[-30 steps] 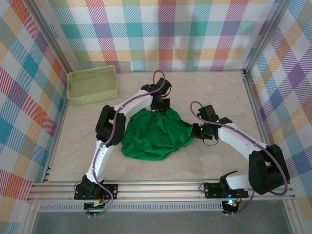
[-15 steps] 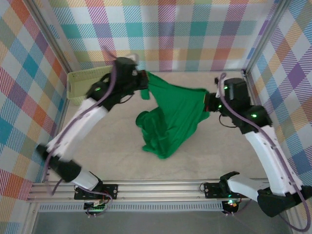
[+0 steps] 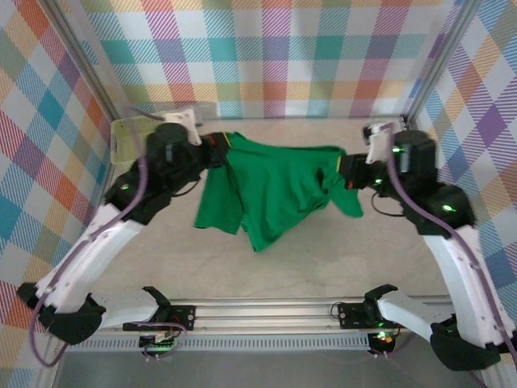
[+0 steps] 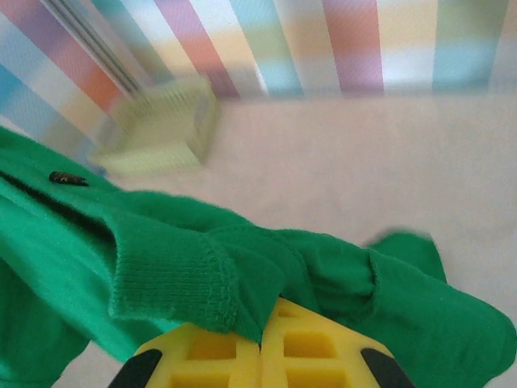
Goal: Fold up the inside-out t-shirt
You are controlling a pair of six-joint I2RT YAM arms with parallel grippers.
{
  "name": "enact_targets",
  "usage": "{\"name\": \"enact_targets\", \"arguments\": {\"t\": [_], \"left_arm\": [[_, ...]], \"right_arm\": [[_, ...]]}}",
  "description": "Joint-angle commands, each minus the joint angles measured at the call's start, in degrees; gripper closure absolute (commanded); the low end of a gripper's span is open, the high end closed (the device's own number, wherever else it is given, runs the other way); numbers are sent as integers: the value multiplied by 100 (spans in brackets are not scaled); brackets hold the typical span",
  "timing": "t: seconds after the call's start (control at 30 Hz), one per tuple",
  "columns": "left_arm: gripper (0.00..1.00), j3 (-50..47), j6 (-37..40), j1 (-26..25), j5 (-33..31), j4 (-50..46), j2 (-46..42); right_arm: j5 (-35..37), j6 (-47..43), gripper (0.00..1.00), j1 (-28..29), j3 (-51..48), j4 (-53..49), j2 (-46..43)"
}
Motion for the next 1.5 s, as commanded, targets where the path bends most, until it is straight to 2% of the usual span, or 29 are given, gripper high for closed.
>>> {"name": "enact_targets", "arguments": {"t": [0.0,0.1,0.2,0.3,0.4,0.47,0.6,0.7,0.83,1.0,1.1,1.23,1.37,1.47], "left_arm": [[100,-627,-83,38,-497,-486,406],[100,-1344,-155,47,-627,-414,657],[100,-1967,-216,98,-712,-242,755],[100,-2453,-250,197,-814,-126,707],[100,-2813,-247,343,-801,-4,560],[100,-2968,-222,426,-738,75,476],[100,-3030,-190,512,-679,79,433],[100,-3028,-197,536,-676,71,425],[100,-3038,-180,548,-636,92,431],[100,-3044,-183,550,-591,114,432],[100,-3038,-188,556,-596,100,439],[100,-2940,-159,565,-603,31,449],[100,-2772,-138,574,-638,-102,362],[100,-2546,-56,584,-754,-310,206]], "right_arm": [[-208,417,100,-21,-1404,406,277],[-453,596,97,61,-2431,938,585],[-624,605,73,153,-2956,1138,1026],[-424,553,56,155,-3212,1129,1000],[-160,452,48,155,-3367,1157,717],[-99,405,45,156,-3434,1202,642],[-299,420,48,241,-3494,1344,903],[29,501,47,619,-3520,1398,1076],[194,667,45,734,-3607,1485,1314],[206,810,46,907,-3576,1588,1684],[269,856,52,914,-3515,1556,1897],[302,851,66,946,-3406,1487,1984],[463,808,91,955,-3181,1132,1848],[577,707,99,955,-2865,670,1286]]}}
